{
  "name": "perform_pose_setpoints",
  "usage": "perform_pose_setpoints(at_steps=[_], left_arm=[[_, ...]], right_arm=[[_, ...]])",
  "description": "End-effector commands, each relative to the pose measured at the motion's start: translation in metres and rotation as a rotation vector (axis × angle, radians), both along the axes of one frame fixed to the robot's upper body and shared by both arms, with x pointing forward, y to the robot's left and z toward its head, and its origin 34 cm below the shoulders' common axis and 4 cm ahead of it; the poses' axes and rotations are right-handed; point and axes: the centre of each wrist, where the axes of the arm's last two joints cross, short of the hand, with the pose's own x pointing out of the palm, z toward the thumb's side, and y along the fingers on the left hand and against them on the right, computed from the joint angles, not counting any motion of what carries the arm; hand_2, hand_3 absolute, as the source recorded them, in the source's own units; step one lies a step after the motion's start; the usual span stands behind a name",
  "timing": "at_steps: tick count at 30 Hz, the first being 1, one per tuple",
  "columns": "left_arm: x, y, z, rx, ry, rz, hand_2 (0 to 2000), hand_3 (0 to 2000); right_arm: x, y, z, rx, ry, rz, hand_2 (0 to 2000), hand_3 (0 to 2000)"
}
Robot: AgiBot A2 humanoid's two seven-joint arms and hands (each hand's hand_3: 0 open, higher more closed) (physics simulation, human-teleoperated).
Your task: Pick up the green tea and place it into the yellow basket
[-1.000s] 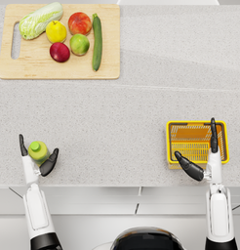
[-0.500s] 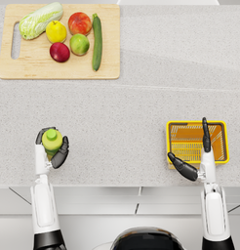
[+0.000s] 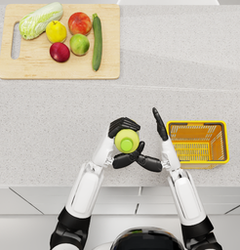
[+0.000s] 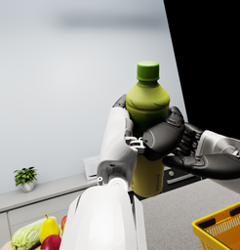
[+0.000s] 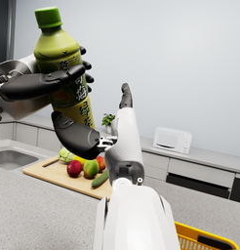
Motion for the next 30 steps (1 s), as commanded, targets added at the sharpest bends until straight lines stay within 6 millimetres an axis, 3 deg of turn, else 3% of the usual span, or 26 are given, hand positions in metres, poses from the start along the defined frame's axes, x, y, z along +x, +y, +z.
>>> perform_pose_setpoints(at_steps=[1,2,6,7,8,11,12,13,17,19,20,23,27,30], left_arm=[[-0.013,-0.036,0.004,0.039,-0.028,-0.125,2000,2000],[-0.016,-0.041,-0.001,0.057,-0.020,-0.144,2000,2000],[-0.020,-0.049,-0.008,0.094,-0.015,-0.148,2000,2000],[-0.019,-0.048,-0.008,0.094,-0.016,-0.139,2000,2000],[-0.016,-0.045,-0.009,0.096,-0.011,-0.122,2000,2000],[-0.013,-0.041,-0.010,0.129,-0.015,-0.123,2000,2000],[-0.011,-0.040,-0.011,0.144,-0.013,-0.128,639,1673],[-0.008,-0.036,-0.014,0.144,-0.004,-0.107,0,1347],[-0.012,-0.012,-0.005,0.143,-0.047,-0.065,0,40],[-0.018,0.028,-0.001,0.081,-0.071,0.069,0,0],[-0.024,0.052,-0.003,0.053,-0.067,0.153,0,0],[-0.040,0.098,-0.014,-0.013,-0.040,0.326,0,0],[-0.036,0.130,-0.002,-0.100,-0.071,0.464,0,0],[-0.027,0.140,-0.001,-0.111,-0.058,0.501,0,0]], right_arm=[[0.012,0.010,0.014,-0.446,-0.157,0.124,0,0],[0.013,0.016,0.019,-0.083,-0.063,0.048,0,0],[0.016,0.021,0.029,-0.135,-0.095,0.112,0,0],[0.014,0.018,0.028,-0.152,-0.098,0.126,1361,327],[0.013,0.018,0.027,-0.257,-0.102,0.260,2000,653],[0.011,0.017,0.032,-0.306,-0.120,0.319,2000,1633],[0.011,0.018,0.035,-0.326,-0.127,0.344,2000,1960],[0.009,0.019,0.037,-0.319,-0.139,0.337,2000,2000],[0.017,0.012,0.040,-0.283,-0.132,0.263,2000,2000],[0.019,-0.004,0.051,-0.230,-0.160,0.197,2000,2000],[0.021,-0.020,0.060,-0.164,-0.185,0.120,2000,2000],[0.024,-0.068,0.079,-0.020,-0.227,-0.089,2000,2000],[0.017,-0.113,0.074,0.085,-0.227,-0.262,2000,2000],[0.012,-0.135,0.050,0.131,-0.155,-0.335,2000,2000]])
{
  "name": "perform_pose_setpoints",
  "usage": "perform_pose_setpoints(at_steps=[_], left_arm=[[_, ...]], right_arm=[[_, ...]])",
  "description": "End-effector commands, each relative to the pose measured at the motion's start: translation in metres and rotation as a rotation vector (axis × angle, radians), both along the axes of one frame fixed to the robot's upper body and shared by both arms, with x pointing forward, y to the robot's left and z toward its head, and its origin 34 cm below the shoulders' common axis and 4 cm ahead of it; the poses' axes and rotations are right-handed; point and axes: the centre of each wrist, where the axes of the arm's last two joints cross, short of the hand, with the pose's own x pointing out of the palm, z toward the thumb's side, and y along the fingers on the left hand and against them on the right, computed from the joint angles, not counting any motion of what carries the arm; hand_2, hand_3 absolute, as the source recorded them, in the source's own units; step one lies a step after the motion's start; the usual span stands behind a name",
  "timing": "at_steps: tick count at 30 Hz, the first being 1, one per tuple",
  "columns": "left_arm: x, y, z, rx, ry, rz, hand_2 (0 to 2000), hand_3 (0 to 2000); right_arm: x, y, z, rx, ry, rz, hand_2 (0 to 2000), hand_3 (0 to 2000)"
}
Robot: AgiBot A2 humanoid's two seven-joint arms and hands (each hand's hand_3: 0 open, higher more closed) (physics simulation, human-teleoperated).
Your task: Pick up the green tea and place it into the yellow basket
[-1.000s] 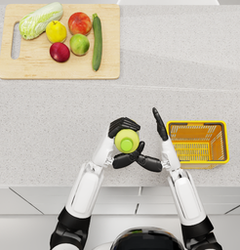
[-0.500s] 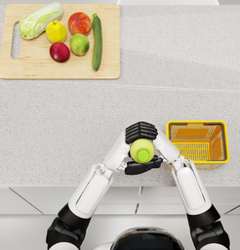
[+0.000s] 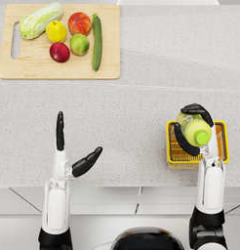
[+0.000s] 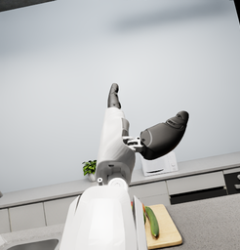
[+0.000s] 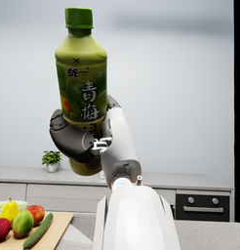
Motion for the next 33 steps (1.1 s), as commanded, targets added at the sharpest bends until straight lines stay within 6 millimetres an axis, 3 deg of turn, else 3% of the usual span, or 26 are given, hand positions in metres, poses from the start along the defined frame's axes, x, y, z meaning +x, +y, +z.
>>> perform_pose_setpoints(at_steps=[1,4,8,9,10,14,16,18,21,23,26,29,30,33], left_arm=[[0.008,0.020,0.002,-0.031,0.005,0.075,0,0],[0.014,0.018,-0.005,-0.033,0.040,0.067,0,0],[0.020,0.019,-0.005,-0.038,0.050,0.069,0,0],[0.022,0.019,-0.005,-0.039,0.053,0.069,0,0],[0.023,0.019,-0.006,-0.041,0.058,0.069,0,0],[0.030,0.021,-0.004,-0.049,0.063,0.075,0,0],[0.031,0.021,-0.001,-0.051,0.054,0.074,0,0],[0.034,0.022,0.003,-0.054,0.045,0.077,0,0],[0.042,0.039,0.027,-0.075,-0.016,0.125,0,0],[0.045,0.053,0.026,-0.105,-0.005,0.167,0,0],[0.047,0.068,0.009,-0.147,0.053,0.215,0,0],[0.046,0.067,-0.007,-0.152,0.100,0.215,0,0],[0.046,0.062,0.000,-0.141,0.079,0.201,0,0],[0.046,0.064,-0.008,-0.150,0.104,0.209,0,0]], right_arm=[[-0.006,-0.034,-0.028,0.098,0.079,-0.112,2000,2000],[0.001,-0.029,-0.053,0.093,0.377,-0.118,2000,2000],[0.002,-0.016,-0.090,0.002,0.613,-0.022,2000,2000],[-0.002,-0.012,-0.096,-0.033,0.638,0.016,639,1673],[-0.004,-0.010,-0.099,-0.039,0.657,0.021,0,1347],[0.004,-0.016,-0.078,0.026,0.589,-0.058,0,40],[0.007,-0.020,-0.065,0.099,0.392,-0.123,0,0],[-0.002,-0.012,-0.042,0.107,0.218,-0.128,0,0],[-0.011,-0.014,-0.010,0.116,0.036,-0.147,0,0],[-0.010,-0.026,-0.007,0.145,0.015,-0.191,0,0],[-0.011,-0.037,-0.013,0.171,0.022,-0.233,0,0],[-0.004,-0.033,-0.028,0.166,0.079,-0.222,0,0],[-0.008,-0.033,-0.025,0.166,0.061,-0.222,0,0],[-0.006,-0.032,-0.030,0.167,0.082,-0.222,0,0]])
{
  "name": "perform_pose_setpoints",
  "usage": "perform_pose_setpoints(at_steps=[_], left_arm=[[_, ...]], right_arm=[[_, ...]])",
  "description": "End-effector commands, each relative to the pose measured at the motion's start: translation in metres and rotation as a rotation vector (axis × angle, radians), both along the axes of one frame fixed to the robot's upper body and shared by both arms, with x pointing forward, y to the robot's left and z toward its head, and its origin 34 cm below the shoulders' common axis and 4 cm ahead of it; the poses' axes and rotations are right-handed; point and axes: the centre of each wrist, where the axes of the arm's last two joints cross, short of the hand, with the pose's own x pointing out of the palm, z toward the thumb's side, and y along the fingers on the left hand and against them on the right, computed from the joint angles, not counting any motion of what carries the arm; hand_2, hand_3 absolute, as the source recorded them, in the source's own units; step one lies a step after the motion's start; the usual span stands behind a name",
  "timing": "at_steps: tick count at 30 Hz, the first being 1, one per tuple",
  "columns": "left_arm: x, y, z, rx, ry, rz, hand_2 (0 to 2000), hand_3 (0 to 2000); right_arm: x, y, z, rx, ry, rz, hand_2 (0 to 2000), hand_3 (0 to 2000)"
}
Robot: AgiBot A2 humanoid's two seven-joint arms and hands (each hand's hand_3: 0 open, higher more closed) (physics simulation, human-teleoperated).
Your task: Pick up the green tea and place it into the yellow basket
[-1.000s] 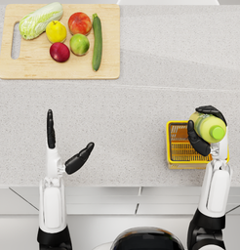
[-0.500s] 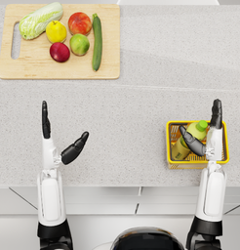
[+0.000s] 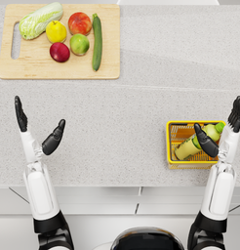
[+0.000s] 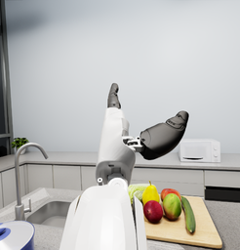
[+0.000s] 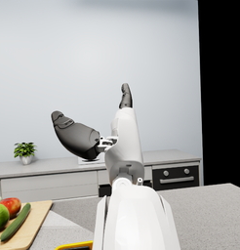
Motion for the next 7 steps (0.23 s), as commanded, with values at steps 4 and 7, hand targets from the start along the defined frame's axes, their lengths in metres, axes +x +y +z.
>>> perform_pose_setpoints(at_steps=[4,7], left_arm=[[0.0001,0.0009,-0.0031,-0.005,0.010,0.003,0,0],[0.0002,0.0012,-0.0037,-0.006,0.012,0.004,0,0]], right_arm=[[0.0009,0.0000,-0.0023,0.001,0.009,0.000,0,0],[0.0010,0.0000,-0.0027,0.002,0.011,0.000,0,0]])
